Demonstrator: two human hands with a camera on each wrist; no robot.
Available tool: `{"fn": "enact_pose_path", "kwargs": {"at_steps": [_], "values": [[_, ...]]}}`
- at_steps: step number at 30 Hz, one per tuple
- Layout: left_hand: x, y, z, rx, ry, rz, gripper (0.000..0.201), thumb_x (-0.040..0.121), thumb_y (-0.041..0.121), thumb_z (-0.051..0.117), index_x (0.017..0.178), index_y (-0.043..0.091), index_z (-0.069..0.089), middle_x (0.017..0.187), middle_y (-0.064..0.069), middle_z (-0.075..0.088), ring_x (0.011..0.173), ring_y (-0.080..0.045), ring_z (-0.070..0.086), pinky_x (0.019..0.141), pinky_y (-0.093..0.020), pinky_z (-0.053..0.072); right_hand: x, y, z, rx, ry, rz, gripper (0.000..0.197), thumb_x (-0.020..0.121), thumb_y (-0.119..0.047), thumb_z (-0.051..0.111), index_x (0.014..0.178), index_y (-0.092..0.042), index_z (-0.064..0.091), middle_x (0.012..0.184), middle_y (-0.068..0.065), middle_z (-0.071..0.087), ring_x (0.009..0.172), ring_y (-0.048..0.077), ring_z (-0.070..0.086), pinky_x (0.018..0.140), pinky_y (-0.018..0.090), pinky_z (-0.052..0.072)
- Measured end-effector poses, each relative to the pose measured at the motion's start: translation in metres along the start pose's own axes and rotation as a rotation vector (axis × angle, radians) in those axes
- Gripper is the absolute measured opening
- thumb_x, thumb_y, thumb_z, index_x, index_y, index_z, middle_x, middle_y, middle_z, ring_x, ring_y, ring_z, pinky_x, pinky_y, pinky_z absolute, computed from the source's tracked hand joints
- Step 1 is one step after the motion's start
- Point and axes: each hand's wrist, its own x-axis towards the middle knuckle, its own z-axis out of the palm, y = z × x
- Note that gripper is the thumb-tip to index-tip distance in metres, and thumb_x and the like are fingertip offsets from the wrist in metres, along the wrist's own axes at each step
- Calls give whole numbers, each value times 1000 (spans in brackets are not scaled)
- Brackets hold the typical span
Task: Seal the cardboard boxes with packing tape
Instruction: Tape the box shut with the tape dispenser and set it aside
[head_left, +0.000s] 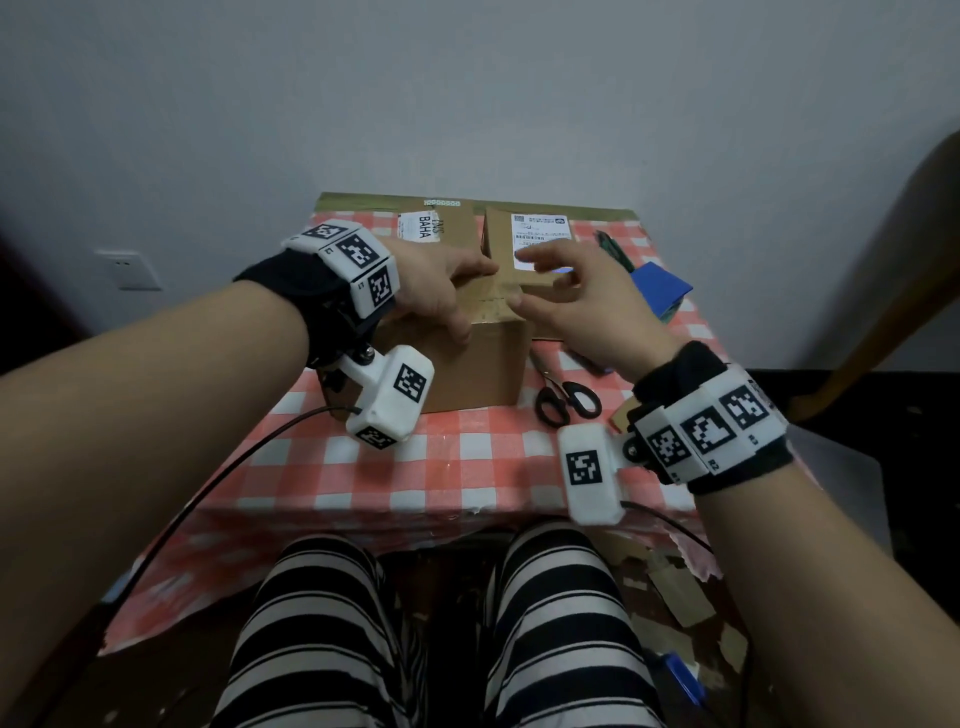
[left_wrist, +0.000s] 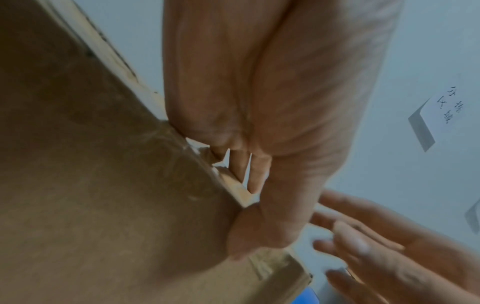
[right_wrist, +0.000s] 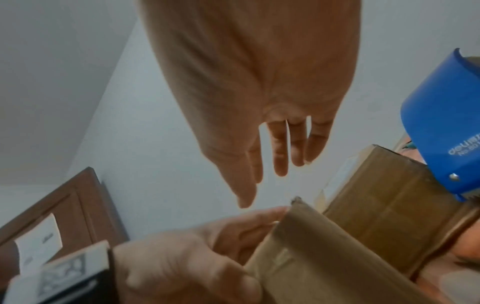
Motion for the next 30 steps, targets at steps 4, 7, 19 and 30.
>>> {"fn": "enact_pose_path", "kwargs": {"at_steps": [4,7,19,30], "values": [[2,-3,3,-48,8,3,91,71,14,81,148,26,34,137,3,48,120,-17,50,103,-34,44,6,4,16,-30,-163,11,52,89,-33,69,137,-19,54,131,-7,56,122,6,49,96,17,36],[4,-4,3,-22,35,-6,91,70,16,82,147,27,34,138,4,47,122,-17,49,105,-37,43,9,9,21,-52,-153,-5,52,84,-32,75,130,-13,61,123,0,66,114,11,59,95,19,44],[6,8,5,236,107,-21,92,59,28,89,137,30,40,125,4,52,111,-20,52,98,-37,47,20,0,17,-336,-206,-70,55,75,-27,83,124,-10,66,106,9,66,87,14,55,71,23,40],[0,2,-2,206,-76,0,121,47,41,91,149,28,27,137,8,46,124,-16,45,110,-37,36,16,0,16,-248,-218,-39,65,64,-39,89,118,-9,69,110,4,69,100,16,61,84,29,50]]}}
